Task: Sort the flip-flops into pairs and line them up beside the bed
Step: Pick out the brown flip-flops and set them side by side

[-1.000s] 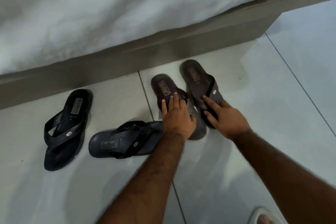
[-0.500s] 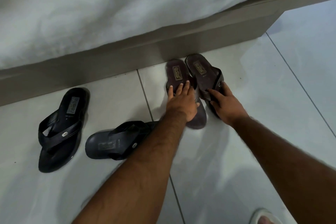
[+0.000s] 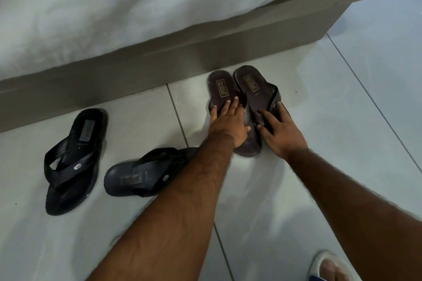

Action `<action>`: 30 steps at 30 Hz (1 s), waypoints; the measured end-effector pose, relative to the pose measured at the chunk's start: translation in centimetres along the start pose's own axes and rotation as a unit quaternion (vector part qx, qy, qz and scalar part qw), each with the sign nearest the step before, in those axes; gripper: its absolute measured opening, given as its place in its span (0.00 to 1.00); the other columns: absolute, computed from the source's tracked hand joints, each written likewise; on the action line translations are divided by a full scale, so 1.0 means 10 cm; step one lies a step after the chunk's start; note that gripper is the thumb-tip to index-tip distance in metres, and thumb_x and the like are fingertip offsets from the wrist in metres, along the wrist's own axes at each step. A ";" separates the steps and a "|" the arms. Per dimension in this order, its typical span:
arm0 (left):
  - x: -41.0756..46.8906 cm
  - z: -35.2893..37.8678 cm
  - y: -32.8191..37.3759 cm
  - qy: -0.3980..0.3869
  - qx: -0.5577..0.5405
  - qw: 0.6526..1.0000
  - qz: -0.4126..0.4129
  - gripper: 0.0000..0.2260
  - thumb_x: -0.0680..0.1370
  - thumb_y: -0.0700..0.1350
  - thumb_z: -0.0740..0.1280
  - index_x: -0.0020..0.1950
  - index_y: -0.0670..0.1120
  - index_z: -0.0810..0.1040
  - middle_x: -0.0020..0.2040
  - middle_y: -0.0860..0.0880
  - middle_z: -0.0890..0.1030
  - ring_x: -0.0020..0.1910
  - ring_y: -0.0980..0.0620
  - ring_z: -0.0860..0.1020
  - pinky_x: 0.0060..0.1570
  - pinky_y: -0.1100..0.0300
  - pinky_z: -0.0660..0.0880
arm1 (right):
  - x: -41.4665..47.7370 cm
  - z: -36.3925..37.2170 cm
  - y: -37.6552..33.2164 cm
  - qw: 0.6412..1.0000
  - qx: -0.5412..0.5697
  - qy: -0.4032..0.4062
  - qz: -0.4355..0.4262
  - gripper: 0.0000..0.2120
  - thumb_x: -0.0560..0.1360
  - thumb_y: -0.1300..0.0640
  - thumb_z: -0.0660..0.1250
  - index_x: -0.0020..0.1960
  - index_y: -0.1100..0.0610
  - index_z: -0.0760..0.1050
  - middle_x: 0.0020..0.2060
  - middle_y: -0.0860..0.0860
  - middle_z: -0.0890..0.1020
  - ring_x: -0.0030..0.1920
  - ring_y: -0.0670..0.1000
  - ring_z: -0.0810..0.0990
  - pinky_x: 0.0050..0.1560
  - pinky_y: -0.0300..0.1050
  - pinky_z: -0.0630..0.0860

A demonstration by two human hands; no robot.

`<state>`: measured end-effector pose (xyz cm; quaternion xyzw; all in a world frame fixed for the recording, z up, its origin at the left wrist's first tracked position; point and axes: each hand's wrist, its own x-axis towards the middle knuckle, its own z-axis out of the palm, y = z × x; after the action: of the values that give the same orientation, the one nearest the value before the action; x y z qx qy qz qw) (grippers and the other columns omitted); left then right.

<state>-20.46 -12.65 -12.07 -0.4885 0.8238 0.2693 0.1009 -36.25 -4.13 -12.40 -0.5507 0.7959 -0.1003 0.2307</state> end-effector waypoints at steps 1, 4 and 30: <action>-0.03 0.02 0.01 0.000 0.002 1.000 0.004 0.33 0.81 0.58 0.60 0.82 0.49 0.52 0.84 0.51 0.44 0.82 0.52 0.44 0.79 0.41 0.40 | -0.06 0.02 0.02 1.000 0.000 0.005 0.001 0.27 0.80 0.42 0.61 0.77 0.47 0.66 0.81 0.56 0.55 0.80 0.57 0.56 0.77 0.56 0.64; -0.15 0.13 0.06 0.009 0.005 1.000 0.016 0.33 0.81 0.58 0.60 0.82 0.48 0.53 0.84 0.51 0.45 0.82 0.51 0.45 0.79 0.41 0.41 | -0.23 0.08 0.07 1.000 -0.004 0.014 0.007 0.26 0.81 0.41 0.60 0.77 0.47 0.65 0.81 0.57 0.54 0.81 0.56 0.55 0.76 0.55 0.63; -1.52 -0.28 -2.13 0.364 -0.048 0.886 -0.283 0.23 0.80 0.47 0.63 0.73 0.38 0.70 0.79 0.36 0.62 0.80 0.36 0.57 0.78 0.40 0.50 | -0.57 0.71 -1.56 0.922 -0.036 -0.088 -0.375 0.32 0.80 0.42 0.62 0.79 0.53 0.61 0.80 0.59 0.59 0.80 0.58 0.56 0.79 0.53 0.59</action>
<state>5.77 -10.78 -10.56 -0.7686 0.6157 0.0722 -0.1580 -18.28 -4.01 -10.70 -0.8236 0.5103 -0.1022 0.2256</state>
